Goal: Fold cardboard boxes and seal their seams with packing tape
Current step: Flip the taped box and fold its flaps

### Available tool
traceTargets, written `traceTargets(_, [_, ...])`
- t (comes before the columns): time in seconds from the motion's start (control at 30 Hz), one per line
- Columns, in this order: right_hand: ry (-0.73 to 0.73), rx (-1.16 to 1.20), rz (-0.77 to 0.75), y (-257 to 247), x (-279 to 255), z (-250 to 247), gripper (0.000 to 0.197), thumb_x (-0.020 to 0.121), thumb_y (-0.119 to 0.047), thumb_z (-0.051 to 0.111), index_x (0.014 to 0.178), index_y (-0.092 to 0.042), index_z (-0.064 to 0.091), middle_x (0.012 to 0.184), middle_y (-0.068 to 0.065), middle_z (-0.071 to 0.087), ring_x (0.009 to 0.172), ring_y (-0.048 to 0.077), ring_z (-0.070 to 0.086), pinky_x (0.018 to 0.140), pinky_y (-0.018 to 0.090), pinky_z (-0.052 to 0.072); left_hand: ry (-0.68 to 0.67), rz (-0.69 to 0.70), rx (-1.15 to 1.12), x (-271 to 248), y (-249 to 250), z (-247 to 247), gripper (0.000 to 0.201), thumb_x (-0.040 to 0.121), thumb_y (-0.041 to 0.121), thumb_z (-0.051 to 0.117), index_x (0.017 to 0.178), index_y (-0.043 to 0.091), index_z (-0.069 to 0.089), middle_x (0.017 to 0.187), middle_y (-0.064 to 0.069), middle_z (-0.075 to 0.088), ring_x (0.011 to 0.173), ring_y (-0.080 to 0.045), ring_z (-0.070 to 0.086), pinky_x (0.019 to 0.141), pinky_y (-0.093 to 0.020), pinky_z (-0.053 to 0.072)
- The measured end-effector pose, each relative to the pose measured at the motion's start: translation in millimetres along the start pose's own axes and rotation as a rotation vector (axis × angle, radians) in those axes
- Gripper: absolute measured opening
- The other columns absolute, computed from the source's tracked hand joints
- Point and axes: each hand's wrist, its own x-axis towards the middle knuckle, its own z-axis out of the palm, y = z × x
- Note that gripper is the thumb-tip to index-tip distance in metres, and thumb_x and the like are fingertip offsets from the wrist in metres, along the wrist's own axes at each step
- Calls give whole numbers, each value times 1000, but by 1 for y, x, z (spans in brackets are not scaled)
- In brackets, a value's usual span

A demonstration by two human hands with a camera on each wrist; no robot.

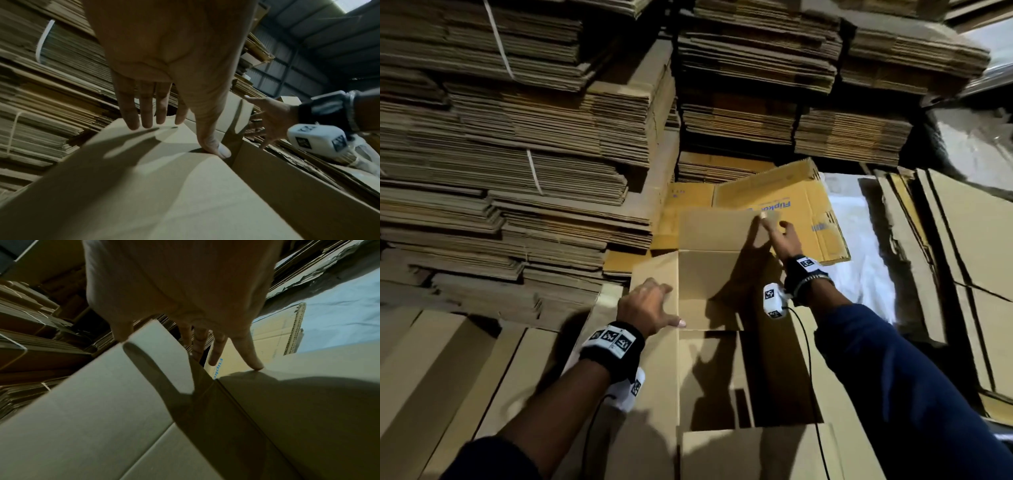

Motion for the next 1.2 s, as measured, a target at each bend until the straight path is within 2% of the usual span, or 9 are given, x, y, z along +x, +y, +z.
traceTargets(0.13, [48, -13, -52, 25, -15, -11, 83, 78, -94, 46, 105, -22, 78, 106, 8, 70, 100, 26, 62, 98, 41, 47, 26, -50, -6, -4, -1, 2, 111, 61, 81, 80, 152, 30, 42, 149, 0, 46, 135, -26, 49, 103, -44, 49])
traceTargets(0.2, [24, -191, -142, 49, -16, -13, 47, 81, -79, 65, 81, -34, 80, 99, 1, 77, 96, 22, 67, 90, 35, 51, 0, -90, 16, -6, -3, 2, 118, 60, 87, 75, 155, 28, 38, 154, -3, 41, 139, -29, 44, 106, -47, 47])
traceTargets(0.27, [-76, -485, -264, 66, -20, -17, 9, 83, -46, 81, 89, -40, 78, 107, -4, 77, 103, 23, 71, 87, 28, 51, -27, -168, 14, -11, -10, 4, 128, 58, 95, 67, 159, 26, 28, 162, -8, 32, 146, -33, 36, 112, -50, 41])
traceTargets(0.43, [-348, -1063, -333, 78, -34, -3, 68, 90, -42, 69, 151, -25, 46, 148, 10, 44, 138, 47, 39, 117, 53, 35, -123, -385, -290, -38, -49, 25, 152, 54, 108, 51, 162, 27, -20, 167, -24, 23, 147, -45, 38, 120, -57, 29])
traceTargets(0.63, [-366, -982, -325, 77, -53, -12, 48, 92, -51, 70, 131, -26, 58, 132, 17, 61, 119, 38, 61, 106, 42, 43, -112, -304, -592, -77, -51, -23, 138, 74, 88, 64, 161, 8, -7, 154, -19, 52, 136, -37, 55, 113, -48, 44])
traceTargets(0.87, [-311, -790, -236, 103, -111, -61, 73, 98, -54, 62, 158, -21, 37, 142, 17, 60, 127, 35, 60, 102, 36, 46, -1, -17, -513, -134, 28, -66, 109, 93, 65, 65, 165, 19, -2, 147, -6, 61, 117, -24, 69, 108, -48, 50])
traceTargets(1.0, [-282, -728, -116, 143, -163, -102, 67, 97, -46, 67, 152, -16, 45, 141, 18, 60, 128, 36, 59, 101, 36, 46, -121, 94, -504, -170, 64, -32, 117, 83, 81, 60, 166, 22, 2, 168, -7, 34, 145, -29, 47, 120, -51, 38])
traceTargets(1.13, [-97, -659, -89, 206, -205, -145, 31, 91, -36, 76, 107, -13, 62, 115, 19, 69, 110, 36, 66, 90, 36, 51, -136, 192, -423, -229, 98, 16, 92, 99, 77, 35, 168, 22, 8, 175, 1, 8, 159, -23, 19, 126, -46, 19])
traceTargets(1.2, [-34, -565, -63, 224, -224, -162, 40, 90, -36, 78, 117, -10, 62, 121, 20, 69, 112, 37, 66, 96, 39, 50, -170, 230, -333, -246, 99, 39, 90, 99, 79, 17, 167, 20, 18, 175, 2, 8, 160, -17, 11, 127, -40, 13])
